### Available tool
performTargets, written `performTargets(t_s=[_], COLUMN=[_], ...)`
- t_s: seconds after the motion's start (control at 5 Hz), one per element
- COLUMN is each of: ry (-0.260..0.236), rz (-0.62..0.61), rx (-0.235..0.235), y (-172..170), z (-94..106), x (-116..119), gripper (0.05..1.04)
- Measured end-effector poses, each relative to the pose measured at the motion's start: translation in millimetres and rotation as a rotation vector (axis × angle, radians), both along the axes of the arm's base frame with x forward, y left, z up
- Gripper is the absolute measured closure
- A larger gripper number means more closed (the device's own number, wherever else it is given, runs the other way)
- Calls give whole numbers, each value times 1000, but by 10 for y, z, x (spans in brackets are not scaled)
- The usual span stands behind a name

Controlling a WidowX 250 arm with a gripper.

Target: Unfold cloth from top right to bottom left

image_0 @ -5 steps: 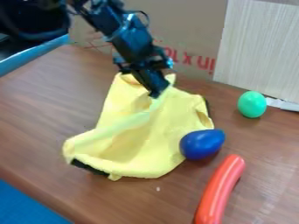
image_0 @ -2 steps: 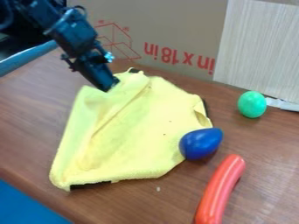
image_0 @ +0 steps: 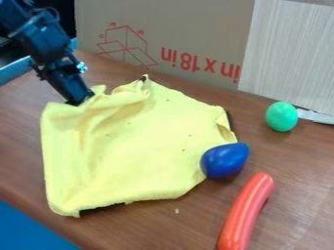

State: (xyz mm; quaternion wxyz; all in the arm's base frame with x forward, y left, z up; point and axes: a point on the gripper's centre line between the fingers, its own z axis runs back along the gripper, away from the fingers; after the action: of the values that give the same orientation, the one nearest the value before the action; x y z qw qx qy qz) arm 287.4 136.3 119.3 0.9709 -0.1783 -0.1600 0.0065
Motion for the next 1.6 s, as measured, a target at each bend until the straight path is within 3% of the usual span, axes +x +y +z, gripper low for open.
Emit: performTargets(t_s=[0.2,0.4,0.6,0.8,1.0,1.4,1.6], ry=[7,3,-28,8,12,36,122], rz=[23,61,172,311,390,349,294], rx=[88,139,98,-19,-71,180,310], y=[130,195,313,372,440,611,665], z=[-56,-184,-171,-248,-222,-10,47], x=[-87,-108,-124,-176,-230,-339,-364], gripper=[1033,1033,1033,1033,1033,1033,1012])
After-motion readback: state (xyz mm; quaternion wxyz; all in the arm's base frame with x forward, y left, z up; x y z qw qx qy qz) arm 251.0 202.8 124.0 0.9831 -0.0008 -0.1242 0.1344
